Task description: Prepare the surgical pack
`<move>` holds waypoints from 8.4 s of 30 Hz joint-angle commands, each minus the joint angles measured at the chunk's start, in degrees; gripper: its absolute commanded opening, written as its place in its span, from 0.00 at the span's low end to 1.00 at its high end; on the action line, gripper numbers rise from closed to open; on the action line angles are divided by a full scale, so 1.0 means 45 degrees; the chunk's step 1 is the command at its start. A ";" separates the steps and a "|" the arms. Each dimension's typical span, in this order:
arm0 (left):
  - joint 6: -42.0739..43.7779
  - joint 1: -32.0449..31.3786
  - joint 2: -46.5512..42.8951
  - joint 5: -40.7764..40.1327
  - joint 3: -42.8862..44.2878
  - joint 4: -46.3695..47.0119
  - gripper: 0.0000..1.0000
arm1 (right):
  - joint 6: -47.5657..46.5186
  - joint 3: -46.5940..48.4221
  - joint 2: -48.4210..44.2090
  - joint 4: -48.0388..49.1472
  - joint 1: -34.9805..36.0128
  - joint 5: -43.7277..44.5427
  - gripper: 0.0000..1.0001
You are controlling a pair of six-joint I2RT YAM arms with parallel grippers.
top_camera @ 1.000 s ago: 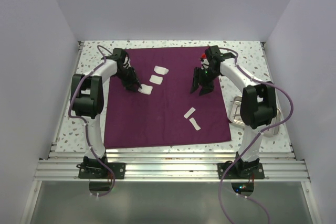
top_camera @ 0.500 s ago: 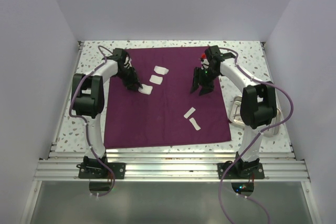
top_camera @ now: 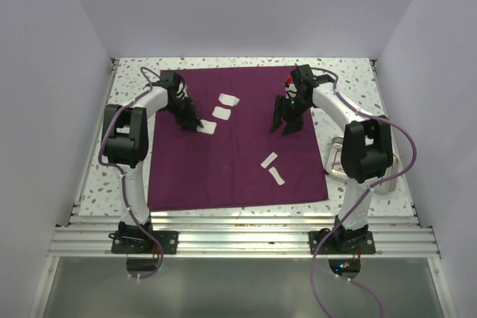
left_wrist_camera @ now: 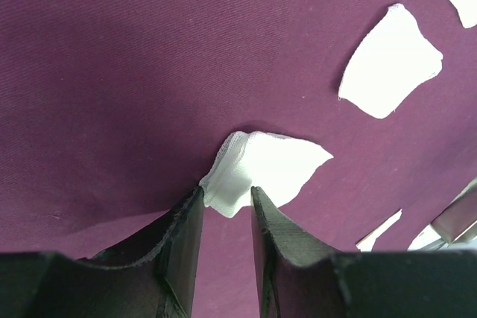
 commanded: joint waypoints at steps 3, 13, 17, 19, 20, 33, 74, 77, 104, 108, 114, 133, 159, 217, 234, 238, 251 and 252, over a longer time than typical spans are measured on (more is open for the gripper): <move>0.0046 -0.0040 -0.0285 -0.0300 -0.0284 0.0015 0.36 | -0.0157 0.0114 -0.0101 0.0023 -0.0018 -0.0461 0.53; 0.0222 -0.0040 -0.0518 -0.0632 -0.0479 -0.0200 0.37 | -0.0216 0.0017 -0.0237 0.0023 0.0002 -0.0364 0.53; 0.0300 -0.0040 -0.0577 -0.0924 -0.0304 -0.0375 0.37 | -0.0216 0.0075 -0.0218 0.0023 -0.0018 -0.0364 0.53; 0.0320 -0.0040 -0.0596 -0.1042 -0.0264 -0.0376 0.37 | -0.0197 0.0056 -0.0199 0.0023 -0.0018 -0.0364 0.53; 0.0320 -0.0040 -0.0616 -0.1119 -0.0225 -0.0511 0.37 | -0.0216 0.0056 -0.0199 0.0023 -0.0018 -0.0364 0.53; 0.0163 -0.0137 -0.0382 -0.1003 -0.0187 -0.0239 0.36 | -0.0177 0.0056 -0.0120 0.0023 0.0002 -0.0422 0.53; 0.3211 -0.2871 -0.9654 0.5910 -0.6510 0.4057 0.00 | -0.3281 -0.0351 -0.1974 0.2250 0.2443 -0.8876 0.82; 0.3327 -0.2950 -1.0126 0.6554 -0.6826 0.4000 0.00 | -0.3147 -0.1093 -0.2638 0.2580 0.2599 -0.9599 0.81; 0.3230 -0.4278 -0.9932 0.9251 -0.7080 0.4663 0.00 | -0.4786 -0.1117 -0.2757 0.1060 0.3420 -0.8606 0.81; 0.3171 -0.4317 -1.0244 0.9348 -0.7451 0.4722 0.00 | -0.4767 -0.0960 -0.3147 0.0902 0.3323 -0.8391 0.83; 0.3015 -0.4337 -1.0401 0.9505 -0.7570 0.5073 0.00 | -0.4689 -0.1798 -0.3323 0.1427 0.3283 -0.9267 0.83; 0.3617 -0.4279 -0.9464 0.8049 -0.6535 0.4025 0.01 | -0.3068 -0.3733 -0.3870 0.2797 0.3362 -1.0520 0.00; 0.2723 -0.1368 -0.6730 0.1049 -0.4640 0.2183 0.52 | -0.1425 -0.4282 -0.4537 -0.0853 -0.8123 0.1040 0.00; -0.0520 -0.1661 0.1219 -0.1061 0.2587 0.2650 0.53 | -0.0685 -0.2894 -0.3558 0.0082 -0.1932 -0.1105 0.55; -0.0267 -0.1857 0.2041 -0.1218 0.3231 0.2555 0.10 | -0.0822 -0.3089 -0.3656 0.0082 -0.1736 -0.1145 0.55; 0.0046 -0.1876 0.1301 -0.1549 0.3135 0.2378 0.00 | -0.0782 -0.3030 -0.3617 0.0062 -0.1678 -0.1126 0.55; 0.0945 -0.2052 0.0281 -0.0049 0.3992 0.3569 0.00 | -0.0743 -0.2874 -0.3148 0.0121 -0.1561 -0.1184 0.55; 0.0887 -0.2052 0.0437 0.0070 0.4322 0.3589 0.00 | -0.0724 -0.2874 -0.3148 0.0101 -0.1561 -0.1184 0.55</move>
